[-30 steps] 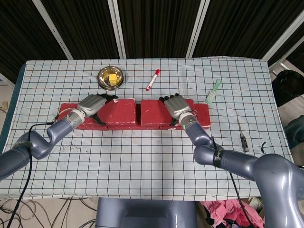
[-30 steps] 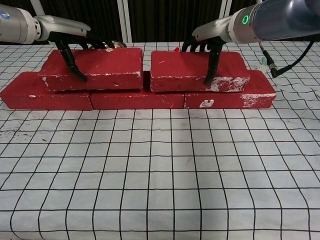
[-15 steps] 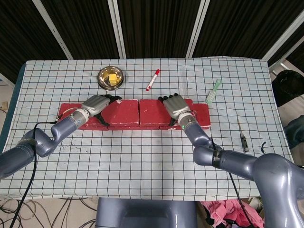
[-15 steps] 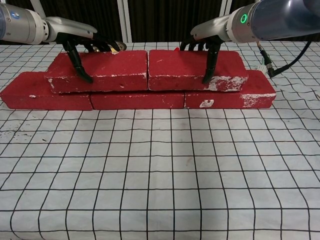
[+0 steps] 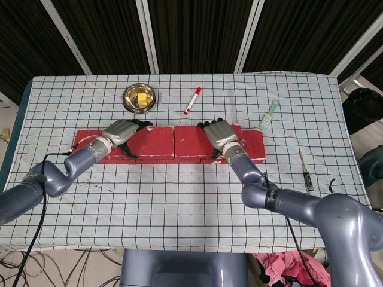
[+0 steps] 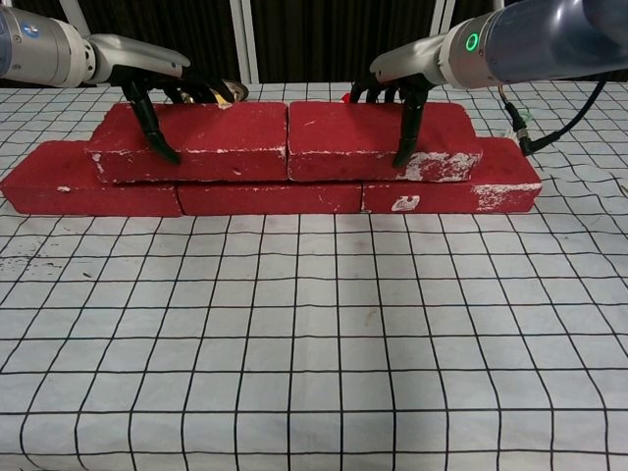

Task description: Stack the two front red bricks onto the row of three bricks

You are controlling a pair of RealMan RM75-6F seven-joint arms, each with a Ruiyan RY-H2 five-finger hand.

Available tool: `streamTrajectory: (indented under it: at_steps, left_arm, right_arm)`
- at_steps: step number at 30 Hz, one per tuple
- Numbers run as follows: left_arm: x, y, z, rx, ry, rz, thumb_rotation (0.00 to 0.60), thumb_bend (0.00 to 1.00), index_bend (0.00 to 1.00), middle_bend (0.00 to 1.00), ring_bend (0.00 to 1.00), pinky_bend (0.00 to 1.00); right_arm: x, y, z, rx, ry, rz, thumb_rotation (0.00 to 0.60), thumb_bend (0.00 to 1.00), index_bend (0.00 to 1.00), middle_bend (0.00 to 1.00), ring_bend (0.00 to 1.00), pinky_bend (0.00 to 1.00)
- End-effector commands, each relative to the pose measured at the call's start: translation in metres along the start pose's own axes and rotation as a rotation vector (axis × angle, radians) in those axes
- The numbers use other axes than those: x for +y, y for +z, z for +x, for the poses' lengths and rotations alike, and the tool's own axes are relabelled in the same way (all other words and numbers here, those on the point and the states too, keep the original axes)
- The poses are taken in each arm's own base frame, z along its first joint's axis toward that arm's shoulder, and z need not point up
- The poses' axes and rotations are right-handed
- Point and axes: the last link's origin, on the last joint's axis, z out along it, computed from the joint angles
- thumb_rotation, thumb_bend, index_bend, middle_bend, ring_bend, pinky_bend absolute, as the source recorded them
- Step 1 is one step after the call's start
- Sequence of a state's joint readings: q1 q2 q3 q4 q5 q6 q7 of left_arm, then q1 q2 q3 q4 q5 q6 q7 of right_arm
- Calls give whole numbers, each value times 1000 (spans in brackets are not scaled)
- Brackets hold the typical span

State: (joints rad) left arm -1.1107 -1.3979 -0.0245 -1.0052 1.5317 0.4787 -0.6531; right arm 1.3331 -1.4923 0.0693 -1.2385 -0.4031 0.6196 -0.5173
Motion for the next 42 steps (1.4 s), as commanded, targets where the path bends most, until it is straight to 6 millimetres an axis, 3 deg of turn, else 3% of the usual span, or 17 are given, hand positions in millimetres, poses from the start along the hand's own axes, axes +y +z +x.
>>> streamTrajectory:
  at_steps: [1, 42]
  left_arm:
    - [0, 0, 0, 0, 1, 0, 600, 28, 100, 188, 72, 183]
    - [-1, 2, -2, -16, 2, 8, 600, 0, 98, 161, 27, 132]
  right_arm:
    - [0, 0, 0, 1, 2, 0, 600, 0, 199, 227, 188, 127]
    - [3, 4, -1, -16, 9, -14, 600, 0, 146, 141, 101, 127]
